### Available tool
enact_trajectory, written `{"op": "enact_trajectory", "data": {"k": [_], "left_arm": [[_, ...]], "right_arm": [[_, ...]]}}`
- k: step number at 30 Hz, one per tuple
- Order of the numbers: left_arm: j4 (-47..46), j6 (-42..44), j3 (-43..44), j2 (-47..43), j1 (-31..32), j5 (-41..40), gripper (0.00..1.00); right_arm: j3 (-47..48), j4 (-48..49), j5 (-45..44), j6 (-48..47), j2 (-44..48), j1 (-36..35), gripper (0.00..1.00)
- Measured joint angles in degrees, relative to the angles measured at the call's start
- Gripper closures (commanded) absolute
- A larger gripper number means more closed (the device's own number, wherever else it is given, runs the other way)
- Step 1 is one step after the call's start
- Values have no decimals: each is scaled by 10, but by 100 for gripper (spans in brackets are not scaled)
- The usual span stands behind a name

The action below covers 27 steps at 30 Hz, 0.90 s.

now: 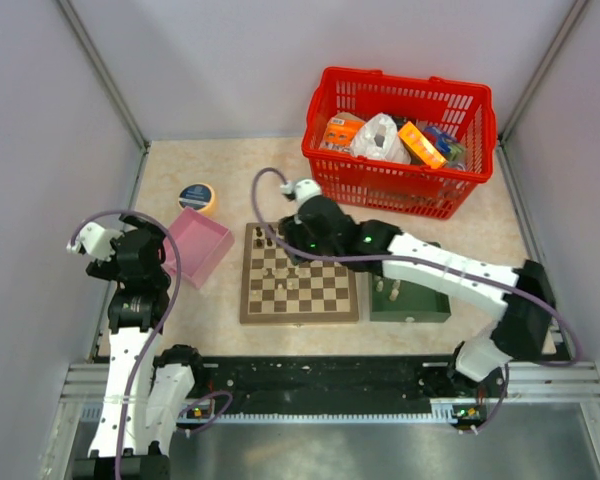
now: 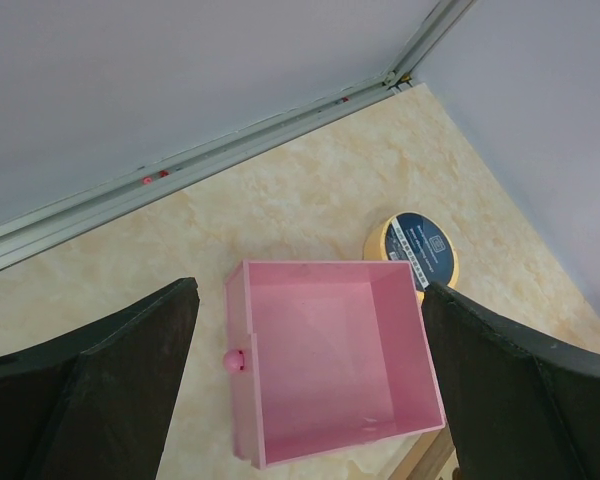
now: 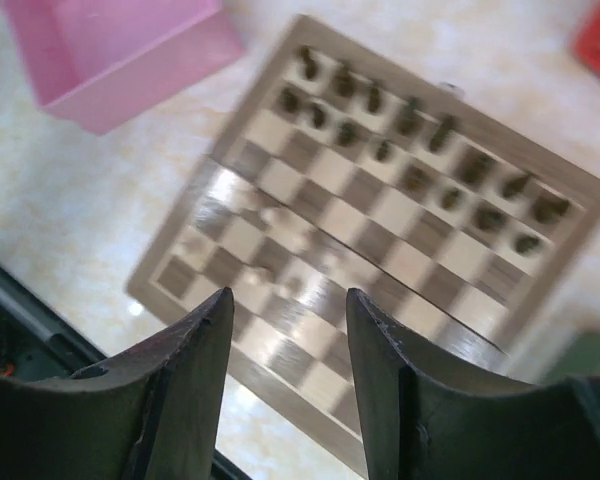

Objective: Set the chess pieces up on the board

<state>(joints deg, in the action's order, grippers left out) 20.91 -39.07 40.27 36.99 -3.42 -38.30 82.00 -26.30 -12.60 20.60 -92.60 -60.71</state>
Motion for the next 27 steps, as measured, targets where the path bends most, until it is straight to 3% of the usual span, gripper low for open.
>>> {"op": "enact_trajectory", "data": {"k": [6,11,15,27], "left_arm": [[-8,0,0,2,0,12,1],[-14,0,-1,9,-1,23,1],[-16,0,-4,12,-1,33,1],[-20,0,-9,12,-2,45,1]], "right_arm": [[-173,2,-23,31,166,134,52],[-274,-10,-11,45,232,270,55],[-319,-21,11,47,231,346,55],[-330,-4,45,23,141,416,61]]}}
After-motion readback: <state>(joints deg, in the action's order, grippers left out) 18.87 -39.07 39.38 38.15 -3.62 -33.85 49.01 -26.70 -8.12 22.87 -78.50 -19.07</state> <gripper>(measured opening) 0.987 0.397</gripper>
